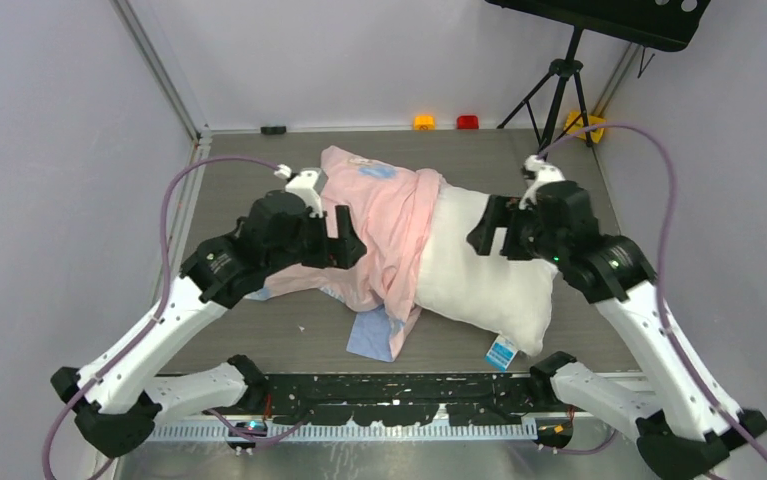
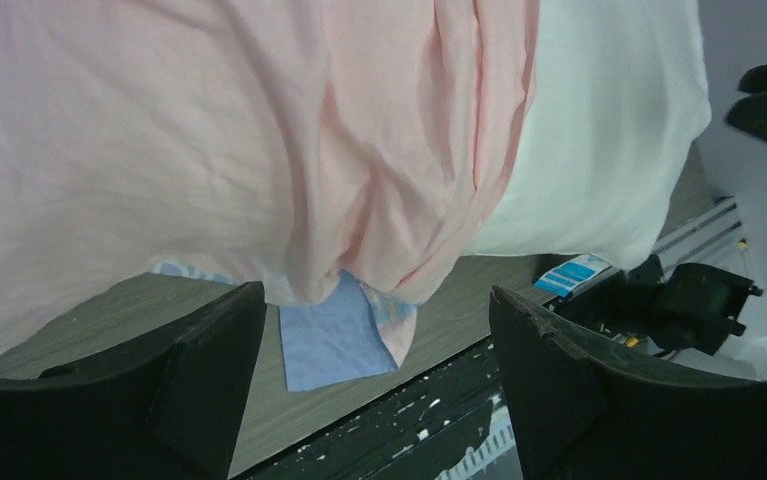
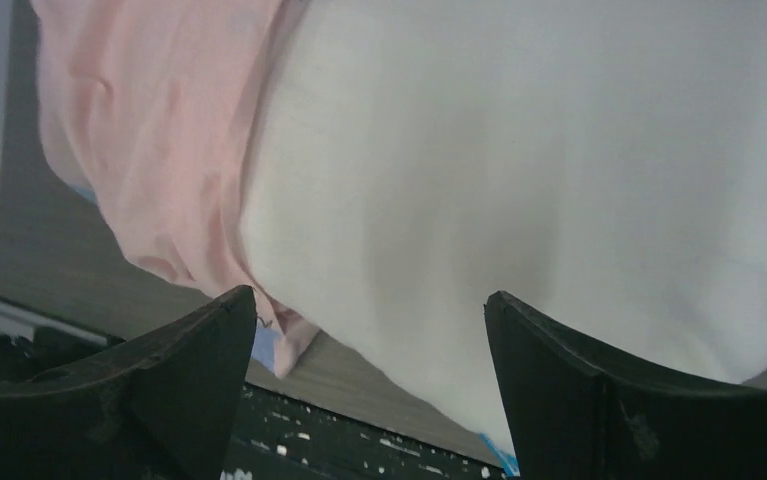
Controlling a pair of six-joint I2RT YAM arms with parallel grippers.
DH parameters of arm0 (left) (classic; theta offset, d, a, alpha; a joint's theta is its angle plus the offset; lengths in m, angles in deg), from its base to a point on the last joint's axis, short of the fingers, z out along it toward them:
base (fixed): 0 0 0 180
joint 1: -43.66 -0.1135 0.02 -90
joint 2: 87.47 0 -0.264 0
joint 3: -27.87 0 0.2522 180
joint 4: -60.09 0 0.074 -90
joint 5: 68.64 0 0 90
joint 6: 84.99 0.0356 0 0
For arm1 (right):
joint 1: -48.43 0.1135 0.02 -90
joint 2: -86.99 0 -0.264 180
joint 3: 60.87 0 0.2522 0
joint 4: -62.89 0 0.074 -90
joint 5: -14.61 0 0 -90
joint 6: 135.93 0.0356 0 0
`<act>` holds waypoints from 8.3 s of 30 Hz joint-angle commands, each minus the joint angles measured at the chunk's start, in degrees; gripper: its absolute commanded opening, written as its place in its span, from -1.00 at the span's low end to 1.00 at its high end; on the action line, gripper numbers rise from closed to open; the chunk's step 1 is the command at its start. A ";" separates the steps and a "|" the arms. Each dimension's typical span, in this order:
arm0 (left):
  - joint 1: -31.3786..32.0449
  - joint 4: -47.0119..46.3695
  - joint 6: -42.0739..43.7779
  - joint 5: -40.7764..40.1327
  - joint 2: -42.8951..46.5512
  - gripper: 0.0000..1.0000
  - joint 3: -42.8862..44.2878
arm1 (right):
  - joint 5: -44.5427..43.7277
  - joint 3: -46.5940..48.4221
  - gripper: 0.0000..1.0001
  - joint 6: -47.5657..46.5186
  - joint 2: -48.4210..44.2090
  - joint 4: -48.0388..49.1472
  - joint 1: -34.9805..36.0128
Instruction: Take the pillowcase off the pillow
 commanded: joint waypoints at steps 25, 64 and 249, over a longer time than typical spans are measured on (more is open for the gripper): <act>19.60 -9.68 0.47 -19.73 -31.81 0.99 4.83 | -4.44 -19.35 -1.00 3.56 10.88 11.42 6.03; -24.69 -7.09 2.83 3.29 -3.45 0.70 -13.39 | -35.03 -13.75 -1.00 9.42 -9.41 6.20 4.52; -28.58 4.49 13.88 4.25 -28.18 -1.00 13.41 | -10.73 -14.72 -0.99 -7.71 6.40 10.55 17.60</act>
